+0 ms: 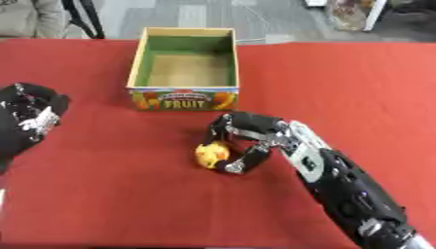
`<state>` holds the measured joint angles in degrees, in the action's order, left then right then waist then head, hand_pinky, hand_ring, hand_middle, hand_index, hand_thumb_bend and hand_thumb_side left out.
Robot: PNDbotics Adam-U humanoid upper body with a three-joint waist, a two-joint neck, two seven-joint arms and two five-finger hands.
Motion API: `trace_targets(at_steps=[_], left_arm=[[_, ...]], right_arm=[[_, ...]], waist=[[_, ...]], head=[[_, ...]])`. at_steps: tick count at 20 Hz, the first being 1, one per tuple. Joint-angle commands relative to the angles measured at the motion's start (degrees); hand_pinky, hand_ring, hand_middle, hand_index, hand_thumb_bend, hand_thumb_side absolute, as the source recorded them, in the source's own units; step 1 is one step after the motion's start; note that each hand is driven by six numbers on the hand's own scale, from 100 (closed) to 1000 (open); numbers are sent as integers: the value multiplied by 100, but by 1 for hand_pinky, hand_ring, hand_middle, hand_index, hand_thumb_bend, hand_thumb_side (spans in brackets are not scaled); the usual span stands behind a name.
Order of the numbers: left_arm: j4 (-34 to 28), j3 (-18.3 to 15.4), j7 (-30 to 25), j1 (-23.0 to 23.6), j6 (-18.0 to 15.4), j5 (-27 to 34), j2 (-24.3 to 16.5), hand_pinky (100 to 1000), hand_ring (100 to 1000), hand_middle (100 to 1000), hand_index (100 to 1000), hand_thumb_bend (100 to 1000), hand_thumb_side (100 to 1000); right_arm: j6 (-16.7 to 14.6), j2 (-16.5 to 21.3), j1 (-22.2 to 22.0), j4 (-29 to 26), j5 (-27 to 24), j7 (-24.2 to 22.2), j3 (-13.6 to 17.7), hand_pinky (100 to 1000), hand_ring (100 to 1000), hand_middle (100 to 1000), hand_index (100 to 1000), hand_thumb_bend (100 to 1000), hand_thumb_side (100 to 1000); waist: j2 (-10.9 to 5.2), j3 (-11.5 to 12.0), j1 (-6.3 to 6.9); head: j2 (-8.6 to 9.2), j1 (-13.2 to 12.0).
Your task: Pick up objects on the table and place them in the box.
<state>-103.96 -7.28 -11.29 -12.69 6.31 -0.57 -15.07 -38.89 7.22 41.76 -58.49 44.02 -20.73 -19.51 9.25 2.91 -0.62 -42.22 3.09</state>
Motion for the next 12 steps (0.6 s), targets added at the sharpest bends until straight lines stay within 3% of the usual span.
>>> trace_targets(at_steps=[1,6,7,12], left_arm=[[-100,-2,-9,-66,-10,-1,-35,467,507,511,592,481,351],[-100,-4,-10,-67,-11,0,-31,467,507,511,592,479,351],[-99,-5,-10,-67,-11,0,-31,467,507,511,591,479,351],[-101,-8,-6,-65,-14,1,-33,467,507,511,592,477,351]], right_arm=[[-14,41,35,54,136,34,37,459,542,542,712,100,100],[-73,39,42,67,153,84,60,346,459,458,650,100,100],[-87,42,48,54,147,114,65,274,399,402,597,100,100],[-115,86,82,-59,94,332,92,174,277,288,487,100,100]], waist=[[-73,5,26],[-70,-2,30],[-69,-5,32],[-67,-20,40]], head=[[-23,-11],[-23,-17],[-23,-17],[-28,-16]])
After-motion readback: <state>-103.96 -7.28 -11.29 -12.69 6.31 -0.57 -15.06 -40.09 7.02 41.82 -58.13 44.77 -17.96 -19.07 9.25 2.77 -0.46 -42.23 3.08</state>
